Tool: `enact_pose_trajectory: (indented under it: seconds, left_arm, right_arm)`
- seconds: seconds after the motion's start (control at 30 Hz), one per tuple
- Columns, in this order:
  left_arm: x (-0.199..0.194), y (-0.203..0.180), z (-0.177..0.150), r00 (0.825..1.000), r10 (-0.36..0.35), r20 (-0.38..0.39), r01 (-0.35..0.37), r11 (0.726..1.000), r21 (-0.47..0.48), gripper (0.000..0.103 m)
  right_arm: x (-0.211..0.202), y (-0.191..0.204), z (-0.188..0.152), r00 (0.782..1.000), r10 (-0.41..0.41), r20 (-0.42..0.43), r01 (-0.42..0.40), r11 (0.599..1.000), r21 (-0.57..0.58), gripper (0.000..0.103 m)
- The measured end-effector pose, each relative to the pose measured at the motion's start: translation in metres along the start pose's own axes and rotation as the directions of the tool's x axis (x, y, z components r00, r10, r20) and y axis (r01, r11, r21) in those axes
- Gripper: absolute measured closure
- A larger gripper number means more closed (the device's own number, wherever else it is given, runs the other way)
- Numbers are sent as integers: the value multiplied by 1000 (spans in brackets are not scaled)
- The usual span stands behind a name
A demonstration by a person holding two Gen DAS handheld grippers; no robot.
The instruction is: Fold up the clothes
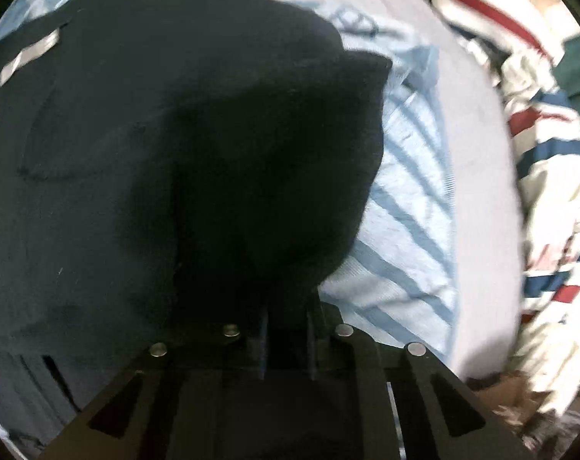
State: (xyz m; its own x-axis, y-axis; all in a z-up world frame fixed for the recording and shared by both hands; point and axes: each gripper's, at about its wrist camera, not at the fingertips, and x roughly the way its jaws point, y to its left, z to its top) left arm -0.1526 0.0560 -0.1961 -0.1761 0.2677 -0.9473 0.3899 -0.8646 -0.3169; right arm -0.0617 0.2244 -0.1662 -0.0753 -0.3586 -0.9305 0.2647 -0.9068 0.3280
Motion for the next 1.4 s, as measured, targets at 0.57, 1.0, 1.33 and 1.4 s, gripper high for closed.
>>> enact_pose_trajectory:
  seconds: [0.57,1.0,1.33,1.4]
  left_arm:
    - [-115,226,-44,954,-183,237,238,944,-228,89]
    - [-72,252,-48,938,-203,282,276,929,-247,89]
    - [-116,216,-40,865,-274,421,307,952,-12,88]
    - [-112,221,-37,880,-254,401,296,954,-45,88]
  right_arm:
    - [42,194,-51,965,144,-219,-228,871,-435,87]
    - [79,194,-63,959,108,-263,-218,874,-434,85]
    - [55,200,-65,973,139,-184,-209,866,-454,83]
    - [57,200,-62,971,148,-188,-220,863,-455,83]
